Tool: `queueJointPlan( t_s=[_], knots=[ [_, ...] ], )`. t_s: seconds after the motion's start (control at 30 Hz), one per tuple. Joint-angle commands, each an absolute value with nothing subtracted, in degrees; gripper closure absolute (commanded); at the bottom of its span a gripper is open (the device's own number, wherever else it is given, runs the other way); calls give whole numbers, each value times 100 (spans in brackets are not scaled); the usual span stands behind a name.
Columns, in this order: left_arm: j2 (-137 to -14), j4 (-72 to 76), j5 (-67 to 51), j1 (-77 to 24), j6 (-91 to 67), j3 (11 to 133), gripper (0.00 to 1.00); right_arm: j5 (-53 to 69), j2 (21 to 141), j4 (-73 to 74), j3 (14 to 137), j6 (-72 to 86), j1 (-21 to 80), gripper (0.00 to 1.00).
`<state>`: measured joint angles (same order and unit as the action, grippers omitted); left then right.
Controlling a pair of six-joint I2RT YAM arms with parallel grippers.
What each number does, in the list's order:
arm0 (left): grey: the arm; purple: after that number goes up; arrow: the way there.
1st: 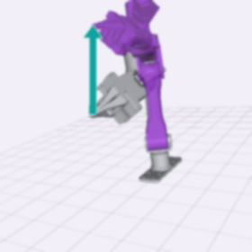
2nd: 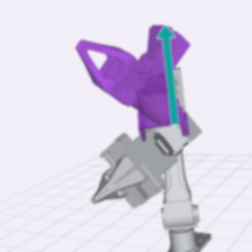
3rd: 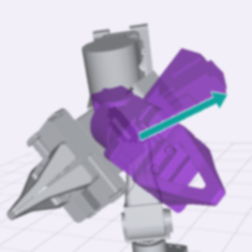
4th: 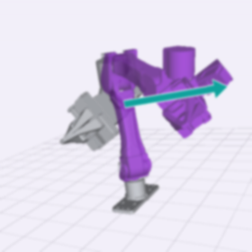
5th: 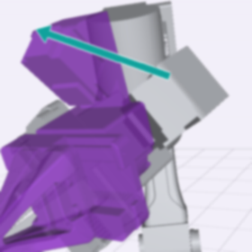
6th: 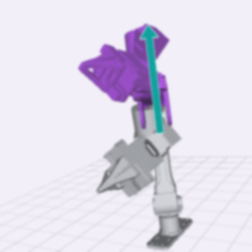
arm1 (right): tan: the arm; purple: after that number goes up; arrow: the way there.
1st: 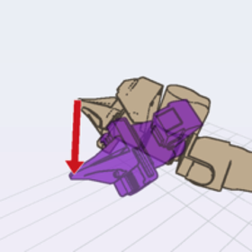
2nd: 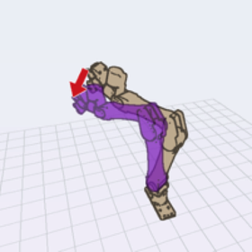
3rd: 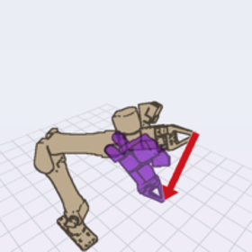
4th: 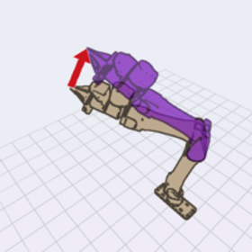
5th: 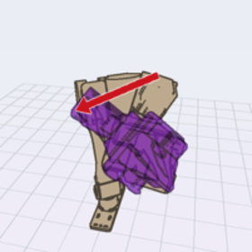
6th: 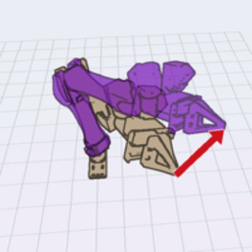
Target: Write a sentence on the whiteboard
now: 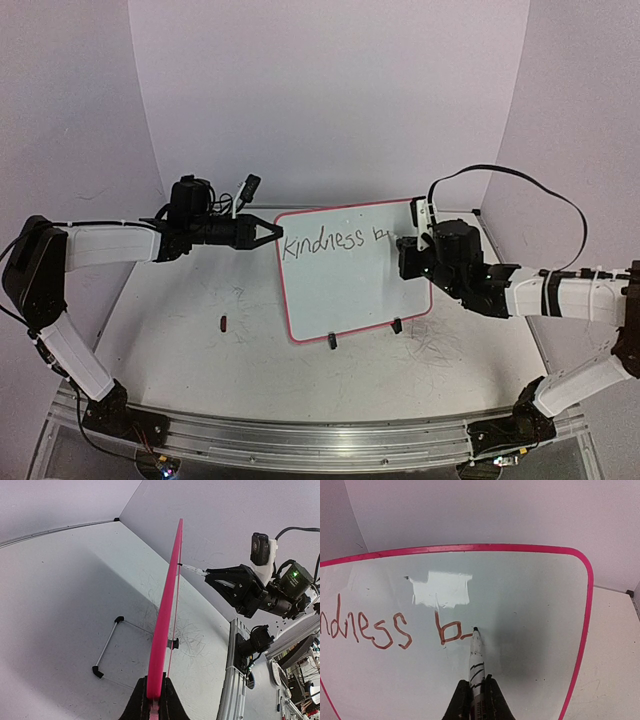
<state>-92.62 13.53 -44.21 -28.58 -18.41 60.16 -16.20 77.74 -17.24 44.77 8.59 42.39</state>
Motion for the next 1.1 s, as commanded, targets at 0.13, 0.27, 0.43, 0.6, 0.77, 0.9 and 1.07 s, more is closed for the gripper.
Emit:
queueJointPlan(
  t_s=[0.13, 0.27, 0.43, 0.6, 0.77, 0.9, 1.07],
  knots=[
    [-9070, 1382, -4248, -2902, -1600, 6069, 100, -1461, 7899, -1998, 4706, 822, 4201, 100],
    [-9069, 1380, -4248, -2901, -1593, 6065, 100, -1353, 7844, -1899, 4656, 841, 4201, 100],
    [-9063, 1373, -4248, -2909, -1591, 6070, 100, -1310, 7741, -1740, 4554, 896, 4201, 100],
    [-9051, 1372, -4245, -2909, -1591, 6067, 100, -1307, 7691, -1658, 4436, 950, 4202, 100],
    [-9063, 1372, -4245, -2918, -1591, 6066, 100, -1319, 7627, -1602, 4342, 982, 4202, 100],
    [-9071, 1371, -4245, -2926, -1591, 6072, 100, -1332, 7602, -1578, 4300, 994, 4201, 100],
    [-9079, 1368, -4241, -2929, -1582, 6071, 100, -1548, 7568, -1558, 4272, 1009, 4202, 100]
  ],
)
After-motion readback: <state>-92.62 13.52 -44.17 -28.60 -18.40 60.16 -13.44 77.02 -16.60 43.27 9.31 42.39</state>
